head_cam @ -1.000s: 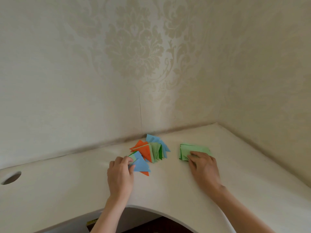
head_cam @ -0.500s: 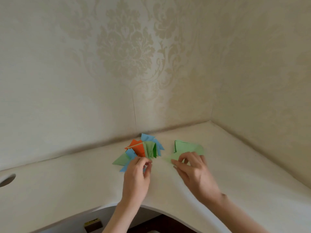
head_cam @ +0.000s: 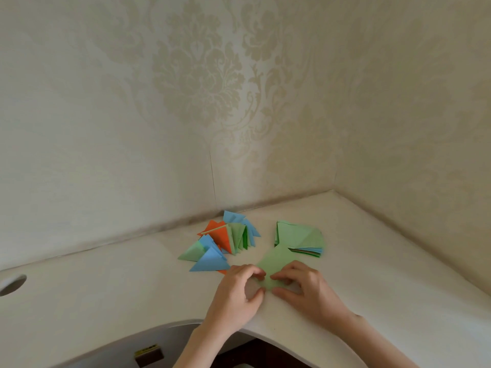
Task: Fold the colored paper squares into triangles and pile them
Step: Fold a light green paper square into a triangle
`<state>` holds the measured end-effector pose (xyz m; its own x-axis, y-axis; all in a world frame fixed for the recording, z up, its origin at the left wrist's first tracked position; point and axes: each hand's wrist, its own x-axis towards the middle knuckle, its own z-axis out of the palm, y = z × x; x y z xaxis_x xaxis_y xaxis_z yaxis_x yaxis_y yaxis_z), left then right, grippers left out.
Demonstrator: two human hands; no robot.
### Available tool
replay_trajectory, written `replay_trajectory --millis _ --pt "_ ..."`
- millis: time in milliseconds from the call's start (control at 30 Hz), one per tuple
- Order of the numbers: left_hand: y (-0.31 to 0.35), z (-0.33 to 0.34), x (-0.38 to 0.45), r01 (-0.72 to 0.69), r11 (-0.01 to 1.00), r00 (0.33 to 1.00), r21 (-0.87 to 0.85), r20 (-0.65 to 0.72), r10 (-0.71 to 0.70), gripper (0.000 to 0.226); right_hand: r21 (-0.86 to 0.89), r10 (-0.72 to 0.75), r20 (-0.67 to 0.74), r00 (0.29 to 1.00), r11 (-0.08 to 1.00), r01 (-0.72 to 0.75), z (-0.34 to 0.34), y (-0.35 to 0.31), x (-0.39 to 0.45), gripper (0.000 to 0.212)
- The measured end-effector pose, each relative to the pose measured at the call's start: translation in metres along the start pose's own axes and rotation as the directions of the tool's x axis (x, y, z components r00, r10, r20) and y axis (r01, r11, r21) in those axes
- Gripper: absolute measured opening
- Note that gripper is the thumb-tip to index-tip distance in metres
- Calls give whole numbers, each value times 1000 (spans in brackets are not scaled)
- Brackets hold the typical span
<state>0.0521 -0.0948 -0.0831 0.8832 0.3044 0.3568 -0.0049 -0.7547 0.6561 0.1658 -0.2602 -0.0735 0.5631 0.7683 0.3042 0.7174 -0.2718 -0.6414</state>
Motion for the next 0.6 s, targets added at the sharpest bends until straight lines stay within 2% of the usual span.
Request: replay_trajectory --millis 300,600 --pt "9 10 10 70 998 995 6 -75 -70 18 102 185 -83 979 979 -177 5 -3 8 22" --pt "7 10 14 113 993 992 -20 -51 -114 23 96 281 20 959 955 -282 3 -8 17 25"
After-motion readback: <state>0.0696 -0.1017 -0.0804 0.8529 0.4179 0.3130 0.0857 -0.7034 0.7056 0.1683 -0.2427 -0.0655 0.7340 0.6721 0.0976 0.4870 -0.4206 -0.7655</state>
